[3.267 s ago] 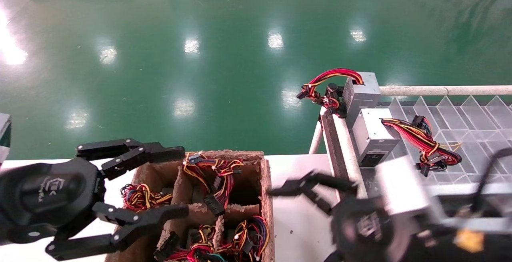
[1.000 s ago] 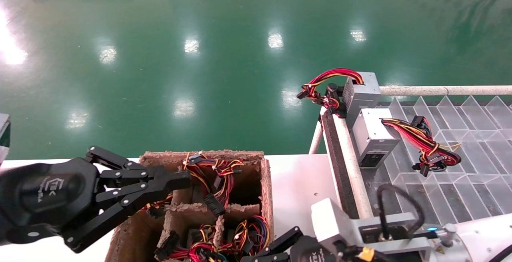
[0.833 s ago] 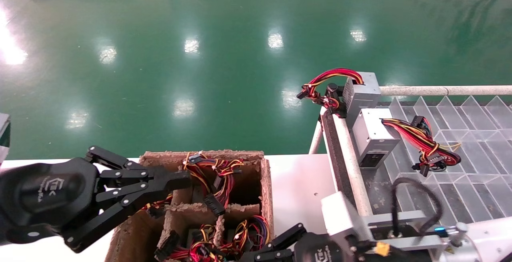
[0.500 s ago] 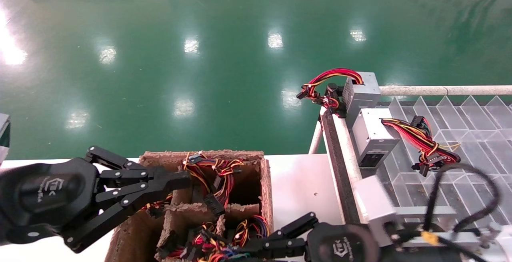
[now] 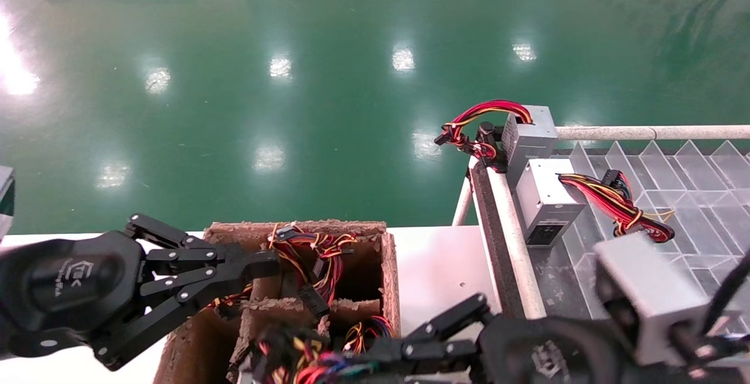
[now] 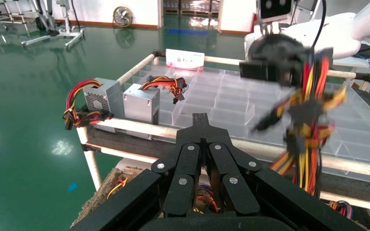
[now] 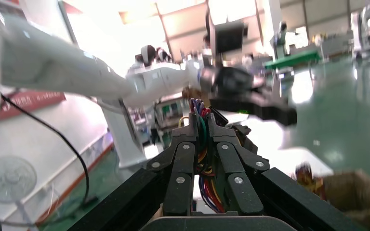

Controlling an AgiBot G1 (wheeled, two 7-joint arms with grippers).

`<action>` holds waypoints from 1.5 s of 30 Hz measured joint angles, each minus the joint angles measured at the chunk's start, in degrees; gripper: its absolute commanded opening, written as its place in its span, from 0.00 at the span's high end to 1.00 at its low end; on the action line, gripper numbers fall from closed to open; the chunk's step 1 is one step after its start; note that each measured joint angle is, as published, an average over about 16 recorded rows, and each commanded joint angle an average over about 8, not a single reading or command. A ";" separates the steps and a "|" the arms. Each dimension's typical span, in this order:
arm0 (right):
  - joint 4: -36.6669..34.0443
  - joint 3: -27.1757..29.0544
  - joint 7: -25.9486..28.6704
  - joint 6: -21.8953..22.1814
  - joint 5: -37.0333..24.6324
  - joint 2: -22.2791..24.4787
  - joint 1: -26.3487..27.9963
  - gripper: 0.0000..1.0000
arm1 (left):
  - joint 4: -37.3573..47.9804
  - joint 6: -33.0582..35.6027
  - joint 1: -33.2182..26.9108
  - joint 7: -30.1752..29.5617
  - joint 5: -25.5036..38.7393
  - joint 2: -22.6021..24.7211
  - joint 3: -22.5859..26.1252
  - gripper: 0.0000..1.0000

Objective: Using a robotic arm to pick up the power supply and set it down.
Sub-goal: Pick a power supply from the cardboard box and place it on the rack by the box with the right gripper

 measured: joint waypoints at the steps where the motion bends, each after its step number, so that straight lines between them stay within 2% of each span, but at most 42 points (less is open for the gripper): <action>1: 0.10 -0.34 -0.27 0.00 0.84 0.09 0.17 1.00 | 0.00 0.00 0.00 0.00 0.00 0.00 0.00 1.00; 16: 2.19 -3.10 -3.26 -0.11 12.39 1.89 2.99 1.00 | 0.00 0.00 0.00 0.00 0.00 0.00 0.00 1.00; 26: 4.08 -2.68 -4.17 -0.23 19.04 6.35 2.50 1.00 | 0.00 0.00 0.00 0.00 0.00 0.00 0.00 1.00; 34: 4.42 -1.49 -5.19 -0.27 23.51 11.93 -0.65 1.00 | 0.00 0.00 0.00 0.00 0.00 0.00 0.00 1.00; 45: 0.83 0.96 -7.62 -0.24 29.57 17.85 -8.82 1.00 | 0.00 0.00 0.00 0.00 0.00 0.00 0.00 1.00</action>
